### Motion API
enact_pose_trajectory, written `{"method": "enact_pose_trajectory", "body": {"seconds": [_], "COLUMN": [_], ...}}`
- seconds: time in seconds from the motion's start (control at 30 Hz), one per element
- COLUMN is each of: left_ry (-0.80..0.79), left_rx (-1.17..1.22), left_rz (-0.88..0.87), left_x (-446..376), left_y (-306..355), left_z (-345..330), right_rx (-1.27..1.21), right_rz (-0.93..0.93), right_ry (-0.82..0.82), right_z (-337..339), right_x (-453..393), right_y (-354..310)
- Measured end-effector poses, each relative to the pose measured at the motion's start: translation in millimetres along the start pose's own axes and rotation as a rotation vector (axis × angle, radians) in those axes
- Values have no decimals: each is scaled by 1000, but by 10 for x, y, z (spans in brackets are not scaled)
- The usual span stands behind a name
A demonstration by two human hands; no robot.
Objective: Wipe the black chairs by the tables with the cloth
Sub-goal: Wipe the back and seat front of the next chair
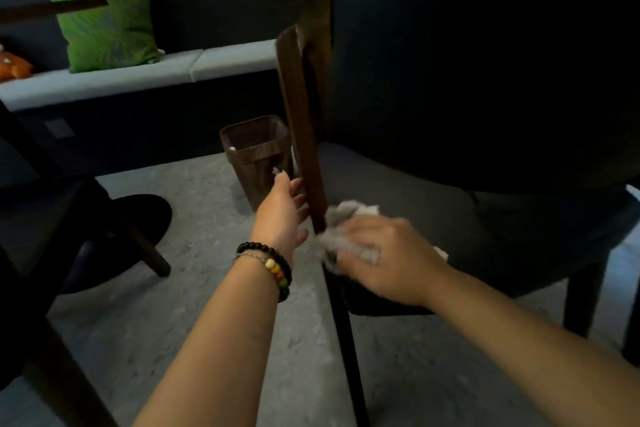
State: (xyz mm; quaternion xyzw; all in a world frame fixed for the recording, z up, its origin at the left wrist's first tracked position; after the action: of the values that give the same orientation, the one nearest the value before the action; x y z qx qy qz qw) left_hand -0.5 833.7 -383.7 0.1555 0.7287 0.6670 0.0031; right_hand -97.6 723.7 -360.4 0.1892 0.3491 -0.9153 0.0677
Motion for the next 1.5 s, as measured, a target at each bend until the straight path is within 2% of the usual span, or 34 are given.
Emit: {"method": "enact_pose_trajectory", "body": {"seconds": [0.07, 0.13, 0.17, 0.23, 0.3, 0.37, 0.47, 0.6, 0.7, 0.83, 0.93, 0.97, 1.03, 1.07, 1.1, 1.2, 1.23, 1.3, 1.4, 1.5], "left_ry": [-24, -42, -43, -33, -31, -51, -73, -89, -81, -47, 27, 46, 73, 91, 121, 210, 193, 109, -23, -83], "left_rx": [-59, -122, -145, -165, -161, -167, -199, -212, -205, -223, -332, -406, -505, -487, -457, -563, -620, -702, -725, -693], "left_rz": [-23, -46, -57, -65, -61, -68, -93, -97, -100, -131, -192, -217, -244, -235, -226, -252, -288, -334, -311, -343], "left_x": [3, 1, -1, 6, 23, 34, 39, 27, 9, 1, -16, -3, 41, 74, 127, 477, 600, 761, 841, 865], "left_y": [20, 45, 60, 74, 58, 40, 61, 55, 52, 96, 189, 229, 256, 230, 201, 178, 161, 46, -154, -159], "left_z": [13, 42, 50, 65, 63, 49, 53, 67, 85, 55, 18, -15, -118, -187, -260, -573, -711, -967, -1212, -1347], "right_rx": [-100, -159, -204, -309, -275, -183, -314, -344, -393, -281, -214, -203, -140, -67, 32, 468, 609, 714, 631, 596], "right_rz": [-44, -112, -160, -362, -495, -480, -448, -379, -375, -401, -462, -450, -329, -246, -184, -106, -56, -2, 13, -55], "right_ry": [397, 550, 543, 362, 243, 303, 379, 493, 450, 258, 82, 108, 287, 353, 350, 46, -31, -94, -59, 0], "right_z": [397, 498, 446, 68, -355, -450, -265, 59, -28, -180, -82, 43, 401, 533, 583, 284, 138, -48, 9, 430], "right_x": [8, -77, -163, -300, -270, -241, -496, -824, -748, -533, -392, -315, -106, 18, 137, 425, 499, 557, 529, 593], "right_y": [9, 5, 17, 110, 165, 156, 102, -52, -11, 112, 248, 265, 203, 166, 156, 350, 411, 475, 469, 619]}}
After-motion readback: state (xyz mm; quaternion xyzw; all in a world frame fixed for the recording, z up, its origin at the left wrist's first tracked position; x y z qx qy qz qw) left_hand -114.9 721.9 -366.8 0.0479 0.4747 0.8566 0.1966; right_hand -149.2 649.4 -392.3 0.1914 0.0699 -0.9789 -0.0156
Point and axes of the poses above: each hand's wrist, its own x-axis away from the middle knuckle, its own z-axis out of the back of the hand, y = z × x, the point moved 9 cm from there along -x, towards the middle knuckle, and after that the axes turned 7 degrees about -z, right-handed, at the moved point
